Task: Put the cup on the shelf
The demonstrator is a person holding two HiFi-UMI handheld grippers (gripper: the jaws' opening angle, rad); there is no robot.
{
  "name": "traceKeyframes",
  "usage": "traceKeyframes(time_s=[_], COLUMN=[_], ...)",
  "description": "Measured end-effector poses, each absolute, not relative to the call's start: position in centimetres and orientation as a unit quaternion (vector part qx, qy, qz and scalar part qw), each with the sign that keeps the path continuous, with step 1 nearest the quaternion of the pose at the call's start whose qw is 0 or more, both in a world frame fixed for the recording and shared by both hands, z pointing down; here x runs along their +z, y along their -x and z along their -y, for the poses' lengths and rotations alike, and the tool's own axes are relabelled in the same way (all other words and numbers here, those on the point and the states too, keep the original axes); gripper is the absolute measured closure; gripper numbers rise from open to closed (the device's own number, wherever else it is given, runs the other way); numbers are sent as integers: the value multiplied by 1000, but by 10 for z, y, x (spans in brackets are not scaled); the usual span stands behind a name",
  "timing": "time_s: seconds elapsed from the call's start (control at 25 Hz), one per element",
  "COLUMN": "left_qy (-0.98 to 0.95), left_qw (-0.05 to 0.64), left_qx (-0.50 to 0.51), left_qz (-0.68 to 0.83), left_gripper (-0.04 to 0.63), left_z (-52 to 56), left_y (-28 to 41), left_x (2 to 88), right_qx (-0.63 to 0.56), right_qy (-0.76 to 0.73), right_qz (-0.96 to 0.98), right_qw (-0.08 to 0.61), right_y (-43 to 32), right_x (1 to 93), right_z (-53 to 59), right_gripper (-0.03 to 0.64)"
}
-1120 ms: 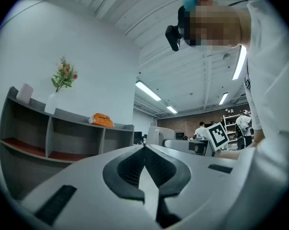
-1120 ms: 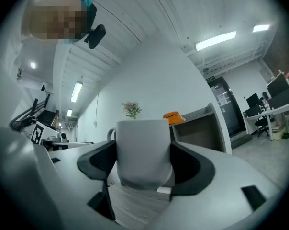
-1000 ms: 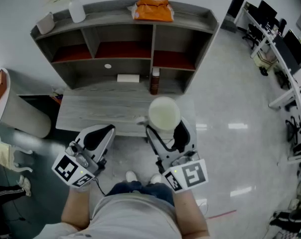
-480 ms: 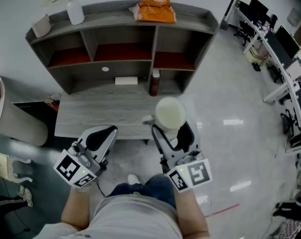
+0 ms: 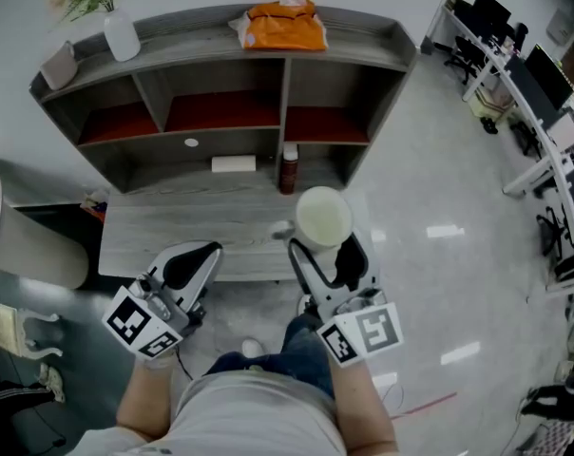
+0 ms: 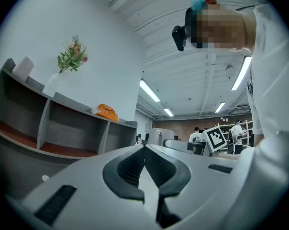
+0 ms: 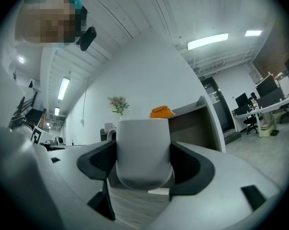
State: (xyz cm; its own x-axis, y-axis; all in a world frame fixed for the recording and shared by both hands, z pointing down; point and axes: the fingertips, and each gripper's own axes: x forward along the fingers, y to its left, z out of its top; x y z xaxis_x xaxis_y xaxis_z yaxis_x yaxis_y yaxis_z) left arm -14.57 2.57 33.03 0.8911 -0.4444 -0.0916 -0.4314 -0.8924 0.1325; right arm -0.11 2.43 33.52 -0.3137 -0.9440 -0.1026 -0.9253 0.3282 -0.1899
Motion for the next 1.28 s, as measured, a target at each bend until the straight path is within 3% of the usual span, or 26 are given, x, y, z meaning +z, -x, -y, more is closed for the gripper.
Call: traceKeyframes(time_s=[0.6, 1.28], left_qy=[-951, -903], left_qw=[58, 76], left_qx=[-42, -25], left_qz=[301, 422], left_gripper=[578, 578], left_z=[64, 95], left_y=[60, 20], left_x=[331, 343], right_qx=[-79, -87], right_qy=[532, 498], right_qz=[-840, -863], right_qw=[78, -17], right_y=[-82, -123], right_x=[360, 415], right_z=[89, 233], right_gripper=[265, 265])
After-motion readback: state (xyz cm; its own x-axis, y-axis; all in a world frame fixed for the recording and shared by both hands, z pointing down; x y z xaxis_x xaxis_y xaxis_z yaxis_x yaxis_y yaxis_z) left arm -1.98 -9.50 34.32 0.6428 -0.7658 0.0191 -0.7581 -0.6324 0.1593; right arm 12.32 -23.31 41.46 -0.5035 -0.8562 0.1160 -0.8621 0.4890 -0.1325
